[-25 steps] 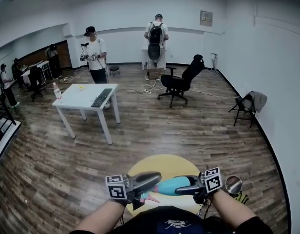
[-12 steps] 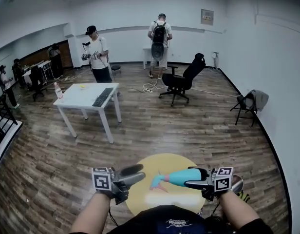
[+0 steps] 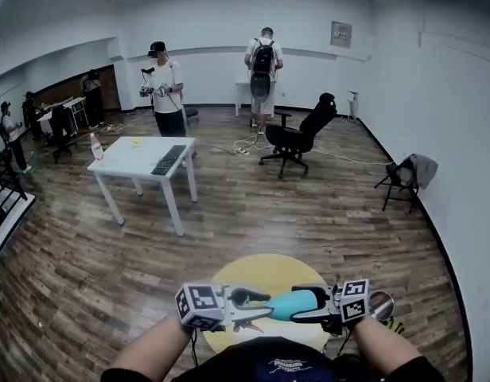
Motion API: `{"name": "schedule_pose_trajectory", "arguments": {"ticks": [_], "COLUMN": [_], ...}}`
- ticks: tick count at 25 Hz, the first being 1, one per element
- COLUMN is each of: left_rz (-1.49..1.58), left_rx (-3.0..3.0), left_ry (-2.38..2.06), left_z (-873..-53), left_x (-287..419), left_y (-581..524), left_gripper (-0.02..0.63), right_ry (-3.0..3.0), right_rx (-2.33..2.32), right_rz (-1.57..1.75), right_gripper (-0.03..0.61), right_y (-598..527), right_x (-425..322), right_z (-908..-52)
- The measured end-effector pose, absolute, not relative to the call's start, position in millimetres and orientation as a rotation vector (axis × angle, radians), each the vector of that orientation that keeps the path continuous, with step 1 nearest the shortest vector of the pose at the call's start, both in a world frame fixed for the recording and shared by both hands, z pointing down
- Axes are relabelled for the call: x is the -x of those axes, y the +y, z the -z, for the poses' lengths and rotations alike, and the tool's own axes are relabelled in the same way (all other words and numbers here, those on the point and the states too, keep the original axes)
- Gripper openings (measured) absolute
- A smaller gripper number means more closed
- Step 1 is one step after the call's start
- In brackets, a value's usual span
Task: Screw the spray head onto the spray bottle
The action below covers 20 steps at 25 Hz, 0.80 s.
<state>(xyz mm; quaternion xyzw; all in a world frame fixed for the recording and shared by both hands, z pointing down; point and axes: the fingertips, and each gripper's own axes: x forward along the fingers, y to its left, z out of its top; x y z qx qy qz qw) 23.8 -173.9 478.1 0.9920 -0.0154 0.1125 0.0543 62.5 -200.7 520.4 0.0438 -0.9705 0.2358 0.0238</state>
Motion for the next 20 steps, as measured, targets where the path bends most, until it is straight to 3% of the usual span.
{"name": "schedule_pose_trajectory", "arguments": {"ticks": [2,5,8,11,15,17,20], "left_rz": [-0.314,-0.035,0.314,0.351,-0.154,-0.313,-0.491], "left_rx": [-2.997,-2.830,-2.590,-2.481,-2.671,-2.810,-2.991], "left_ry": [-0.072,-0.231,-0.363,-0.381,-0.304,-0.250,-0.189], "left_z": [-475,-462,-447,-455,-505,-513,-512], "left_x": [-24,-5,41,64,4,-20,-27], "left_y": [-178,-204,-233,-238,-214,-199,-183], "left_gripper": [0.160,0.182,0.346,0.368,0.371,0.241,0.227], "right_ry": [-3.019,-3.055,-3.056,-3.043,-2.993,-2.987,-2.975], "right_rx": [-0.137,-0.219,-0.387,-0.506,-0.416,-0.349,-0.262], "right_rz": [-0.739,-0.700,-0.682,-0.683,-0.546,-0.509,-0.517], "right_gripper": [0.449,0.446,0.445,0.445,0.445,0.446,0.446], "right_y": [-201,-211,-227,-238,-228,-222,-210], "right_x": [-63,-63,-81,-99,-75,-66,-66], "right_z": [-518,-508,-510,-513,-516,-517,-523]}}
